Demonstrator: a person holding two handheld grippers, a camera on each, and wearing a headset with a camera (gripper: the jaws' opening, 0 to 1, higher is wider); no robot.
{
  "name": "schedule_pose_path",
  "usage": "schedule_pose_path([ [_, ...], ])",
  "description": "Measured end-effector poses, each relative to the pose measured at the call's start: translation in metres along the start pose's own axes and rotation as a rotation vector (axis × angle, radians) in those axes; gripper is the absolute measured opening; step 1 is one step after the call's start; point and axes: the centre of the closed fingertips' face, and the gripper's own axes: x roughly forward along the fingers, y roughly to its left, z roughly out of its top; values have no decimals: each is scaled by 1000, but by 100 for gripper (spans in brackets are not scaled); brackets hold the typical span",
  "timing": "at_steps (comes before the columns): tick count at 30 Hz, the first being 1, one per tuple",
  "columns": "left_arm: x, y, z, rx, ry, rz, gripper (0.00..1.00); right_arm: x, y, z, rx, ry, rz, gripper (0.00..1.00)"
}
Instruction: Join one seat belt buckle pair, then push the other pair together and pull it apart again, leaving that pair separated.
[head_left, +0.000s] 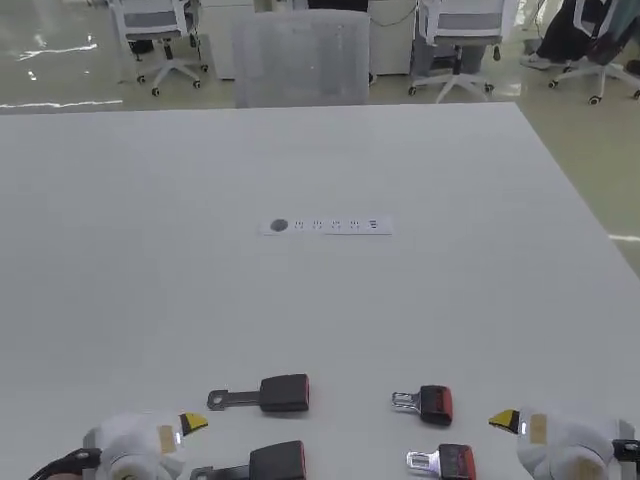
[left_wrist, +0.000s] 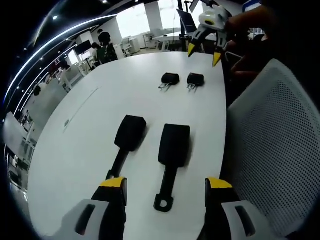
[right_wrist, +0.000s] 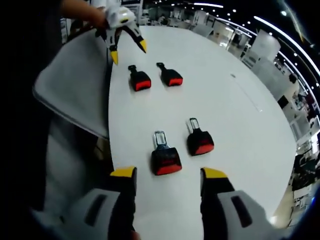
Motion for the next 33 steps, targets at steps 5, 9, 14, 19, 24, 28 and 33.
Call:
schedule_pose_path([
  [5, 15, -5, 6, 5, 38, -69, 58, 13, 3, 0, -15, 13, 49, 43],
  [9, 27, -8, 9, 48, 64, -104, 53, 21, 3, 2, -33, 26, 67, 41],
  [14, 39, -9, 18, 66, 70, -135, 53, 29, 1, 2, -40, 42, 89, 38],
  [19, 48, -12, 18, 100, 96, -166, 53, 39, -1, -4, -29, 62, 108, 37],
  [24, 55, -15, 11, 130, 129, -202, 50, 48, 1, -11, -37, 87, 130, 36],
  [28, 59, -15, 9, 134, 146, -218, 48, 53, 1, -17, -45, 103, 144, 34],
  [33, 66, -18, 9, 172, 171, -252, 43, 58, 2, -19, -53, 112, 163, 34],
])
